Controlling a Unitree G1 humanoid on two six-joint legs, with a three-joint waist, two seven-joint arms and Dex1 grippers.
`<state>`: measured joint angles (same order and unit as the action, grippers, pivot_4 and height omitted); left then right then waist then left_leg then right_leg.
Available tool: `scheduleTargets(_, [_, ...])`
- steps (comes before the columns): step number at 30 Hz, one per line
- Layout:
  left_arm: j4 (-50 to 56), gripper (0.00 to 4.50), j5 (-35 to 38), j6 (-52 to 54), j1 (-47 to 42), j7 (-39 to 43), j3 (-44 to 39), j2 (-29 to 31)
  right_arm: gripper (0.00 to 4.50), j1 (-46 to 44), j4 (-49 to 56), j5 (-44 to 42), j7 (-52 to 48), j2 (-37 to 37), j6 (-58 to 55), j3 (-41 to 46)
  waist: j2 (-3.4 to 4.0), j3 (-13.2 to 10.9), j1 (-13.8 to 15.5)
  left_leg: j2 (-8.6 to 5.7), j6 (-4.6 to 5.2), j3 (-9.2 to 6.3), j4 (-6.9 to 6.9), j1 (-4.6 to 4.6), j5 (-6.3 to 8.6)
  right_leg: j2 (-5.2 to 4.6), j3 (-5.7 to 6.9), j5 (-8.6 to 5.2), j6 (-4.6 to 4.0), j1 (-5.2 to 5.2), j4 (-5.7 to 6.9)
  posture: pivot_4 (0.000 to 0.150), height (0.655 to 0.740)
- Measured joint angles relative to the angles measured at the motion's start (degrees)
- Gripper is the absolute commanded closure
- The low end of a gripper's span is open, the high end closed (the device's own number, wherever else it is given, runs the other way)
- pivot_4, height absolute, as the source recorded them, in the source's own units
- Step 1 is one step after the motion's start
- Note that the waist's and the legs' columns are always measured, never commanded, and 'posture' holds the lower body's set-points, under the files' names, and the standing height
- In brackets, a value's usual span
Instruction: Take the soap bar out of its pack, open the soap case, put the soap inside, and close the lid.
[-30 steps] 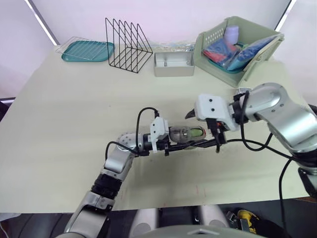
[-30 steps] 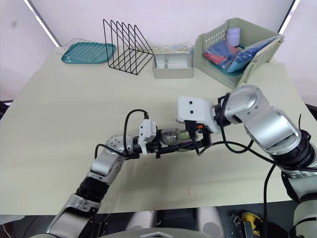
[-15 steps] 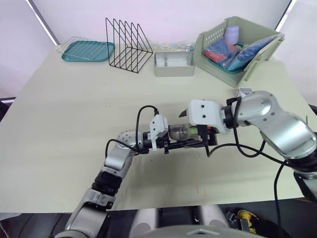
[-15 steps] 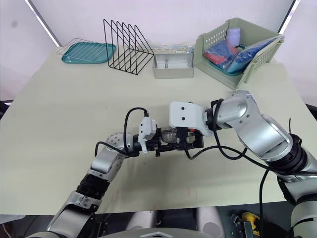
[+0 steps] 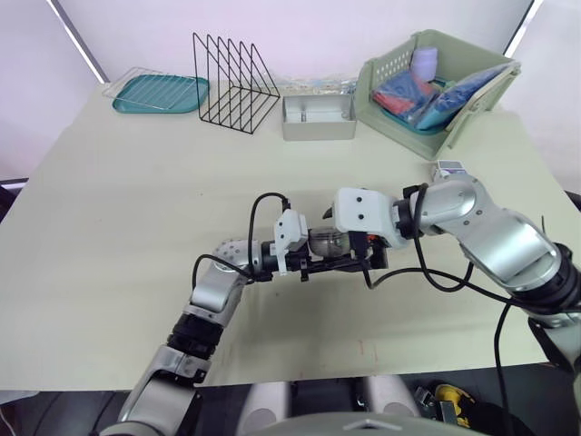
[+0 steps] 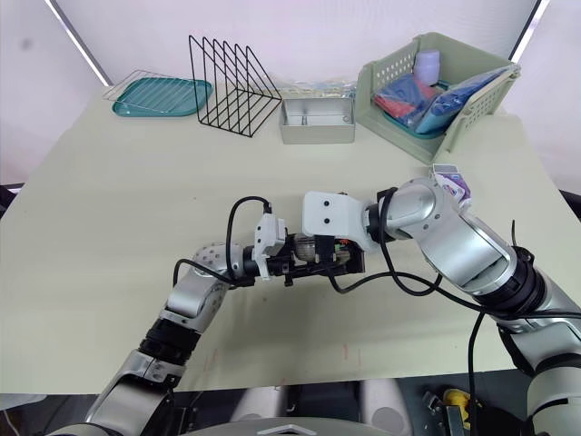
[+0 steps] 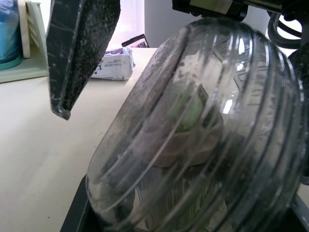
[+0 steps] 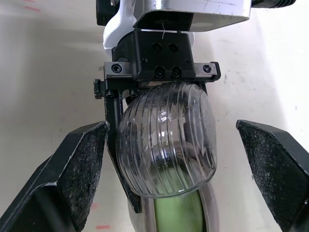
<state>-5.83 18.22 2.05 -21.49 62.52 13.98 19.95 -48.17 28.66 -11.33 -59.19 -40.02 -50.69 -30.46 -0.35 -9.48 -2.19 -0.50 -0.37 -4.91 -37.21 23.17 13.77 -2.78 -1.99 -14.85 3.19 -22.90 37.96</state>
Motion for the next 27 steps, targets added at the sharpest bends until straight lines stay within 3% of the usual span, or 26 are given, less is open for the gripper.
scheduleTargets(7, [0.1, 2.59, 0.0, 0.0, 0.1, -0.2, 0.0, 0.1, 0.06, 0.0, 0.0, 0.3, -0.1, -0.2, 1.0, 0.0, 0.00, 0.0, 0.0, 0.00, 0.00, 0.00, 0.00, 0.00, 0.00, 0.00, 0.00, 0.00, 0.00, 0.00, 0.00, 0.150, 0.7400])
scheduleTargets(9, [0.1, 2.59, 0.0, 0.0, 0.1, -0.2, 0.0, 0.1, 0.44, 0.0, 0.0, 0.3, -0.3, -0.3, 1.0, 0.0, 0.00, 0.0, 0.0, 0.00, 0.00, 0.00, 0.00, 0.00, 0.00, 0.00, 0.00, 0.00, 0.00, 0.00, 0.00, 0.150, 0.7400])
scheduleTargets(11, [0.1, 2.59, 0.0, 0.0, 0.1, -0.2, 0.0, 0.1, 1.14, 0.0, 0.0, 0.3, -0.4, -0.3, 1.1, 0.0, 0.00, 0.0, 0.0, 0.00, 0.00, 0.00, 0.00, 0.00, 0.00, 0.00, 0.00, 0.00, 0.00, 0.00, 0.01, 0.150, 0.7400])
scheduleTargets(25, [0.1, 2.59, 0.0, 0.0, 0.1, -0.2, -0.1, 0.2, 1.14, 0.0, -0.8, 0.5, -0.6, -0.6, 2.2, 0.0, 0.00, 0.0, 0.0, 0.00, 0.00, 0.00, 0.00, -0.01, 0.00, 0.00, 0.00, 0.00, 0.00, 0.00, 0.02, 0.150, 0.7400])
scheduleTargets(27, [0.1, 2.59, 0.0, 0.0, 0.1, -0.2, -0.1, 0.3, 1.70, 0.0, -1.3, 0.5, -0.8, -0.6, 2.2, 0.0, 0.00, 0.0, 0.0, 0.00, 0.00, 0.01, 0.00, -0.01, 0.00, 0.00, 0.00, 0.00, 0.00, 0.01, 0.02, 0.150, 0.7400])
